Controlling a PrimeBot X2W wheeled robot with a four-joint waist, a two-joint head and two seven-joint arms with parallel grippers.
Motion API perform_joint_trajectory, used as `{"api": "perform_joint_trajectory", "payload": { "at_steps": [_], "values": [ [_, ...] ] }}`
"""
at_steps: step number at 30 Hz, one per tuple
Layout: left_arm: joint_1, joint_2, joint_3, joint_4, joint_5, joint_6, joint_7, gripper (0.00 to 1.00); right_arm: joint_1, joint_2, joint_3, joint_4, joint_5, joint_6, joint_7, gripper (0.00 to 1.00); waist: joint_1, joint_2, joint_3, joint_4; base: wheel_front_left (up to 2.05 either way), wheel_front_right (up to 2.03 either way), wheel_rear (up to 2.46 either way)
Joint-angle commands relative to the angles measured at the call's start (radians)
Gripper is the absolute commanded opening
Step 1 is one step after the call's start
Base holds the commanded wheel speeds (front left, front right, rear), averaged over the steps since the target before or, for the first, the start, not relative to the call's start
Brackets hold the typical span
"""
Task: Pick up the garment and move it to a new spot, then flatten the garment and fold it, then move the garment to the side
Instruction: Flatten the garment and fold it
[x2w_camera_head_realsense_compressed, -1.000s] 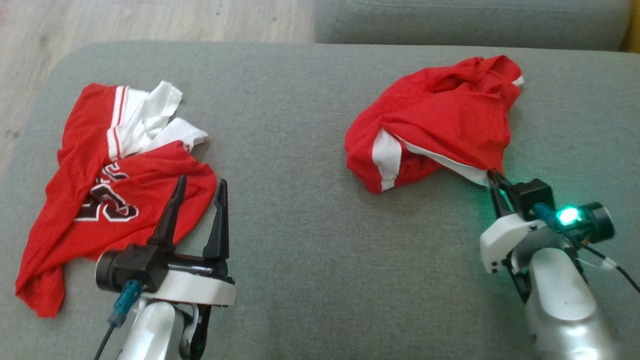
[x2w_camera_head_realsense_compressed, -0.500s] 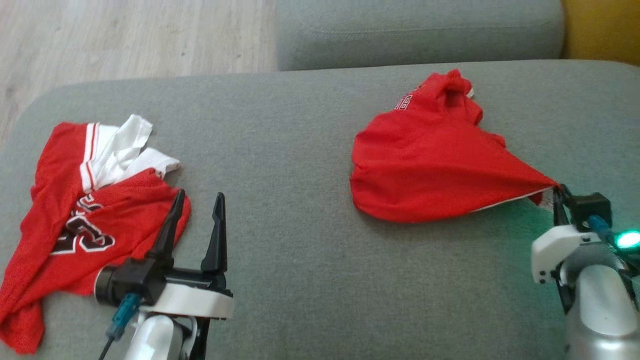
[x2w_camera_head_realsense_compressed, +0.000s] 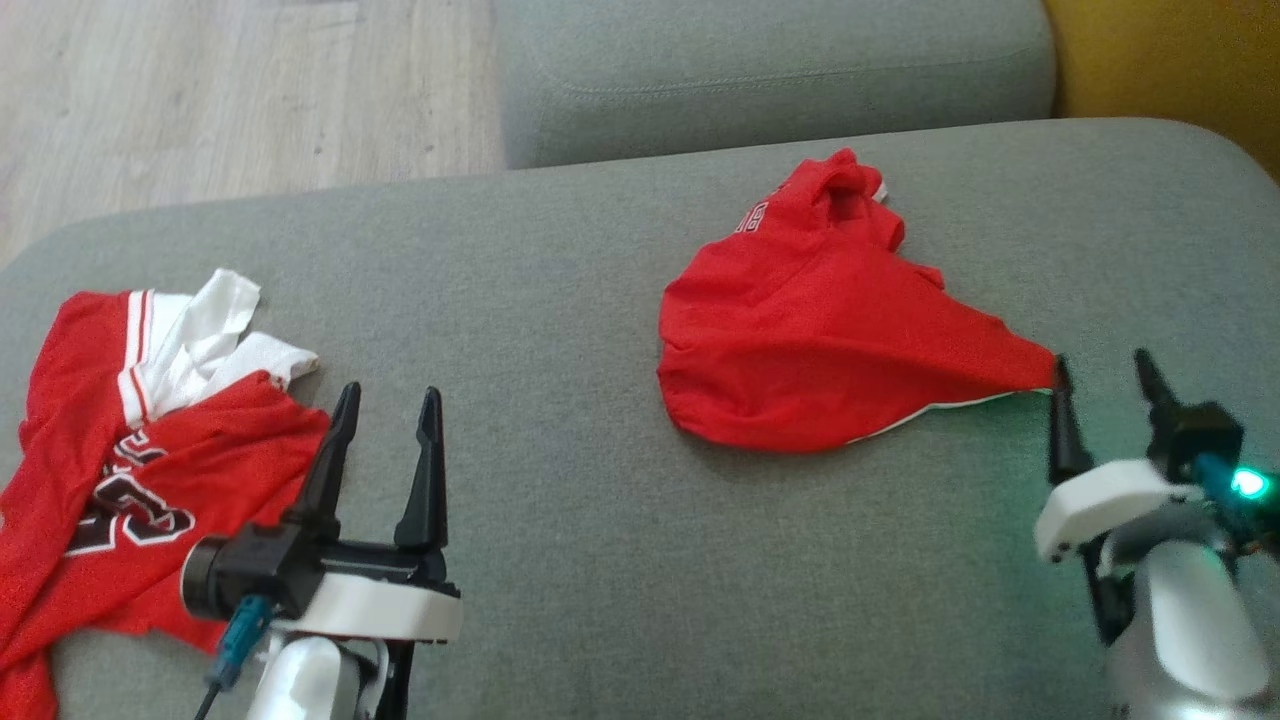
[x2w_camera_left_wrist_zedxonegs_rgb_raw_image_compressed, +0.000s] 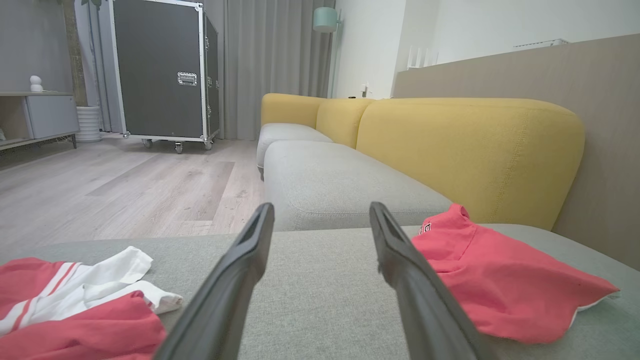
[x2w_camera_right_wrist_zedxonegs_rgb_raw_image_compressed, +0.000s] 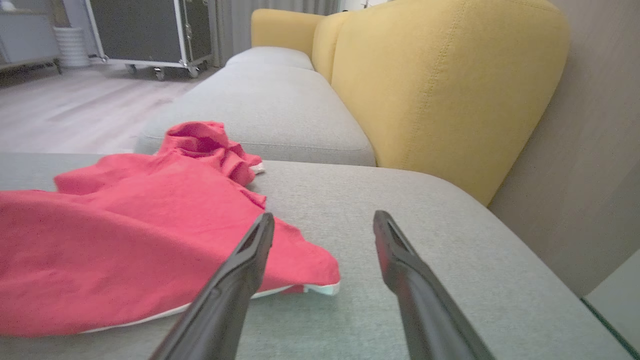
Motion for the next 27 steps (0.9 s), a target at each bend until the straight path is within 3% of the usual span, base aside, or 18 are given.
{"api": "perform_joint_trajectory", "payload": {
  "at_steps": [1,8,16,24,27],
  "values": [
    [-0.015,0.001,0.038,-0.037,0.007,-0.001,-0.005,1.00,0.010,-0.004,0.065,-0.054,0.051,-0.001,-0.021,1.00,0.0000,-0.0001,-0.008,-0.008,0.00,0.00,0.00],
    [-0.003,-0.004,0.051,-0.049,0.011,-0.003,-0.005,1.00,0.155,-0.004,0.253,-0.246,0.246,-0.001,-0.034,1.00,0.0000,-0.0001,-0.020,-0.020,0.00,0.00,0.00],
    [-0.006,-0.009,0.041,-0.053,0.016,-0.008,-0.005,1.00,0.205,-0.004,0.367,-0.394,0.237,-0.001,-0.035,1.00,0.0000,-0.0001,-0.007,0.015,0.00,0.00,0.00],
    [-0.033,-0.013,0.020,-0.038,0.013,-0.015,-0.005,1.00,0.104,-0.004,0.584,-0.264,0.140,-0.001,0.011,1.00,0.0000,-0.0001,0.043,0.101,0.00,0.00,0.00],
    [-0.040,-0.014,0.014,-0.033,0.013,-0.017,-0.005,1.00,0.063,-0.004,0.613,-0.199,0.102,-0.001,0.033,1.00,0.0000,-0.0001,0.054,0.124,0.00,0.00,0.00]
  ]
}}
